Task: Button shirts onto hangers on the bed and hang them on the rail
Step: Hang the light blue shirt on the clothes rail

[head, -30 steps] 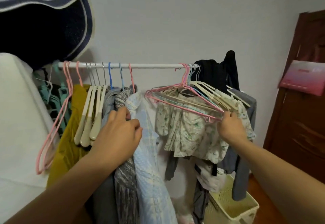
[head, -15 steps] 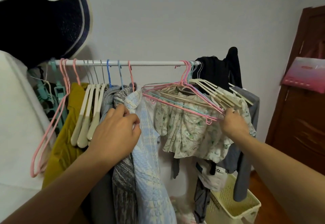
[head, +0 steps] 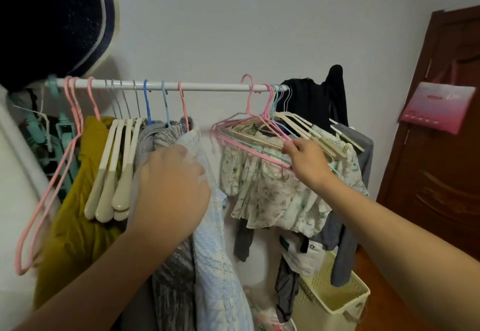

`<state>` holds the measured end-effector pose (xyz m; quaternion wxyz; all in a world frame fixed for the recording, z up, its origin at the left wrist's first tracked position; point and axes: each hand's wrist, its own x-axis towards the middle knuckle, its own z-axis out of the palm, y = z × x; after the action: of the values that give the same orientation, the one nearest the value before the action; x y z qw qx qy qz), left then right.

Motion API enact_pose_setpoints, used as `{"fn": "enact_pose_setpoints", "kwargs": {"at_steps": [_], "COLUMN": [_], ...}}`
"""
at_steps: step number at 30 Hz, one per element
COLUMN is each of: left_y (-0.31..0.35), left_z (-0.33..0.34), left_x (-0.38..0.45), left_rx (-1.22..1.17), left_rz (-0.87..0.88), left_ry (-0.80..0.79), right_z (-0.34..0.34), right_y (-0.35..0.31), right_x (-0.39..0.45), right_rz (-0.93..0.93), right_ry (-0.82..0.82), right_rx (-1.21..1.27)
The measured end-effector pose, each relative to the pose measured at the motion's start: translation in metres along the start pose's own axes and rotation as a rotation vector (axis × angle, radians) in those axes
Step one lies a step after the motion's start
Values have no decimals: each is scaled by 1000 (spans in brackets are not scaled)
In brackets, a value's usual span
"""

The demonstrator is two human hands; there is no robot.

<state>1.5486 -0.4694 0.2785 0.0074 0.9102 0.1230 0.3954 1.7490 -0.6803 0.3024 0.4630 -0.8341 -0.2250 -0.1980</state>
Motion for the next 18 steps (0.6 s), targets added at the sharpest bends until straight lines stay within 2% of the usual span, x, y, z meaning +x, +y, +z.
{"fn": "enact_pose_setpoints", "kwargs": {"at_steps": [3, 5, 8, 10, 13, 15, 18], "left_y": [15, 36, 87, 133, 204, 246, 302], "left_z": [-1, 4, 24, 42, 70, 79, 71], "left_x": [-1, -5, -14, -27, -62, -98, -173], "left_rx": [-36, -163, -404, -599, -803, -819, -795], "left_rz": [14, 32, 110, 162, 287, 432, 693], "left_ry": [87, 115, 40, -99, -414, -614, -838], "right_z": [-12, -30, -64, -91, -141, -177, -221], "right_y": [-18, -19, 5, 36, 80, 94, 93], "right_x": [-8, -25, -79, -136, -246, -331, -457], "right_rz": [-29, 9, 112, 227, 497, 697, 938], "right_ry": [87, 96, 40, -19, -47, 19, 247], "right_rx": [-5, 13, 59, 121, 198, 268, 365]}}
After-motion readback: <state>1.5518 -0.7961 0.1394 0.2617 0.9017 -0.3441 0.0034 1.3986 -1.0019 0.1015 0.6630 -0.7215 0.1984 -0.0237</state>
